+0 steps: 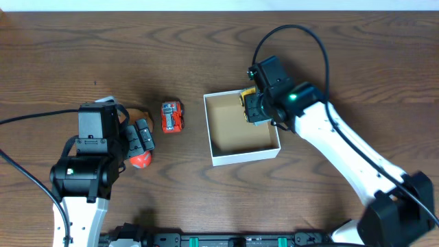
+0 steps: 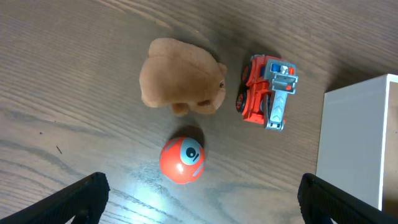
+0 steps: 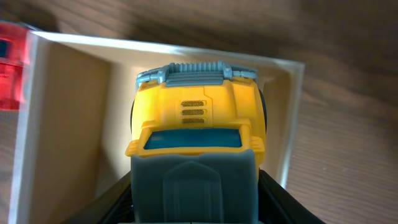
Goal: Pack container
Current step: 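Carry the dump truck into the white box and lower it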
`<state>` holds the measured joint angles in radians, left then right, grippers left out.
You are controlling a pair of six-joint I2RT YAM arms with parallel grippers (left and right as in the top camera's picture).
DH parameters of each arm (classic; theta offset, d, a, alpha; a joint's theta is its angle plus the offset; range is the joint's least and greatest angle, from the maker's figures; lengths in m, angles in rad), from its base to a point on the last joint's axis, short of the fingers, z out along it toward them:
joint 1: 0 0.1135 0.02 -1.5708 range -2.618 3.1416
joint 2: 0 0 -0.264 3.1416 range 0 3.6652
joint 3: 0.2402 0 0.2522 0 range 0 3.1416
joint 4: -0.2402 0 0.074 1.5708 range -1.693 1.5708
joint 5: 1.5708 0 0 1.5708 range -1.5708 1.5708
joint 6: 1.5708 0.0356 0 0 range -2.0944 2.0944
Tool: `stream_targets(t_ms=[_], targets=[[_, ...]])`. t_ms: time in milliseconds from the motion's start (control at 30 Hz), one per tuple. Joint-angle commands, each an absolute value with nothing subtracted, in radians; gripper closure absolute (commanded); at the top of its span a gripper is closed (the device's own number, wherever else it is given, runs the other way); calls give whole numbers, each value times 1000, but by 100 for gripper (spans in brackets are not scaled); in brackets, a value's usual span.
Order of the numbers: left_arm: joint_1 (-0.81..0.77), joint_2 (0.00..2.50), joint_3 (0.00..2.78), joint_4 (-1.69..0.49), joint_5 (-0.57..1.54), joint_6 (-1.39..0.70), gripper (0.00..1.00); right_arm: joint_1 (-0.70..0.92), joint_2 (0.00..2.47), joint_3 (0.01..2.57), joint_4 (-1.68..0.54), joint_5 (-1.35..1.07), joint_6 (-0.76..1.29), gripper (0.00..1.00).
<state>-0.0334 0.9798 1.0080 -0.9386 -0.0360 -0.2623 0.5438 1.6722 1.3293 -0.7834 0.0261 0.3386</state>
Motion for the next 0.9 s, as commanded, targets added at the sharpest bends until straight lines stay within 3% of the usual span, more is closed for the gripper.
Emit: stream_targets(t_ms=[0,867], targets=[[-29,979,1027,-942,-37,-264,2,542,1714,1342,-778,33,374,99],[-29,979,1027,-942,-37,-264,2,533,1806,1341,-829,207,842,99]])
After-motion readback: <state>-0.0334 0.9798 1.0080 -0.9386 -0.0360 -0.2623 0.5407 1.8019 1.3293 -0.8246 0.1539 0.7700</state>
